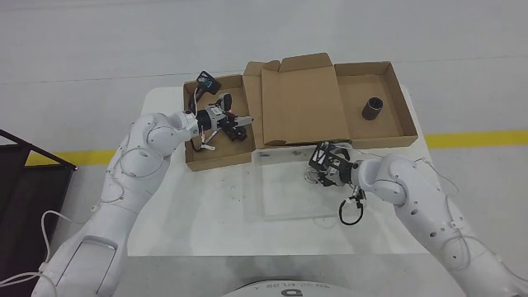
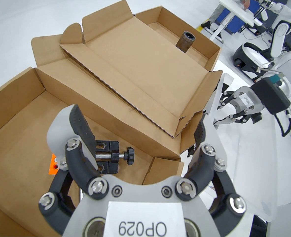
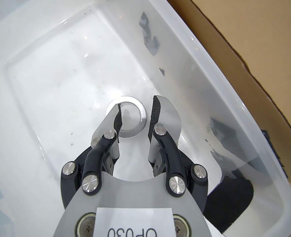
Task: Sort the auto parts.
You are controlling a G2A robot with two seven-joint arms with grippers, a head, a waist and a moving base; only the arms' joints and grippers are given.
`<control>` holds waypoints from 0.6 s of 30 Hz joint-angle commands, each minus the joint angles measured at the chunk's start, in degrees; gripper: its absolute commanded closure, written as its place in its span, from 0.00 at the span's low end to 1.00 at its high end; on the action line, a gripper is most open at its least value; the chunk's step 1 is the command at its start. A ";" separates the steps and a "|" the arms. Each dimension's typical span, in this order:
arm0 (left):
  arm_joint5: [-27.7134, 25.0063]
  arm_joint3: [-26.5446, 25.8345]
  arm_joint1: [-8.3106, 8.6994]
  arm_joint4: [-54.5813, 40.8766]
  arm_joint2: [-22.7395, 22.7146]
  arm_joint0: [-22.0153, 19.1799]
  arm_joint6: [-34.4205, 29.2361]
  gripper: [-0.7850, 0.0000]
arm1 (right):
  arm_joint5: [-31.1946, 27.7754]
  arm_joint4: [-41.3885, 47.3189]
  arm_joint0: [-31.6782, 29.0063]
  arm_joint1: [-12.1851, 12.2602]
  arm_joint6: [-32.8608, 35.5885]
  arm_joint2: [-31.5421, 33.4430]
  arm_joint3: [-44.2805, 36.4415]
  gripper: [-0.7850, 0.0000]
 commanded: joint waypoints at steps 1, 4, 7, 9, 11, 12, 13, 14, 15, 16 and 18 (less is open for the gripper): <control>0.00 0.00 0.00 0.00 0.00 0.00 0.00 0.00 | 0.37 -0.03 0.24 -0.05 0.51 -0.19 0.14 0.64; 0.00 0.00 0.00 0.00 0.00 0.00 0.00 0.00 | 0.94 -0.14 0.52 -0.14 0.93 -0.52 0.20 0.63; 0.00 0.00 0.00 0.00 0.00 0.00 0.00 0.00 | 1.07 -0.20 0.88 -0.22 1.34 -0.87 0.45 0.65; 0.00 0.00 0.00 0.00 0.00 0.00 0.00 0.00 | 1.25 -0.27 1.19 -0.31 1.61 -1.21 0.65 0.65; 0.00 0.00 0.00 0.00 0.00 0.00 0.00 0.00 | 1.84 -0.46 1.55 -0.42 1.95 -1.60 1.02 0.64; 0.00 0.00 0.00 0.00 0.00 0.00 0.00 0.00 | 2.20 -0.56 1.74 -0.51 2.11 -1.87 1.17 0.64; 0.00 0.00 0.00 0.00 0.00 0.00 0.00 0.00 | 2.47 -0.70 1.95 -0.59 2.33 -2.18 1.35 0.63; 0.00 0.00 0.00 0.00 0.00 0.00 0.00 0.00 | 2.67 -0.79 2.17 -0.67 2.47 -2.48 1.50 0.63; 0.00 0.00 0.00 0.00 0.00 0.00 0.00 0.00 | 2.78 -0.86 2.38 -0.76 2.56 -2.79 1.68 0.62; 0.00 0.00 0.00 0.00 0.00 0.00 0.00 0.00 | 2.85 -0.89 2.58 -0.83 2.66 -3.06 1.88 0.62; 0.00 0.00 0.00 0.00 0.00 0.00 0.00 0.00 | 2.90 -0.95 2.93 -0.95 2.82 -3.48 2.21 0.64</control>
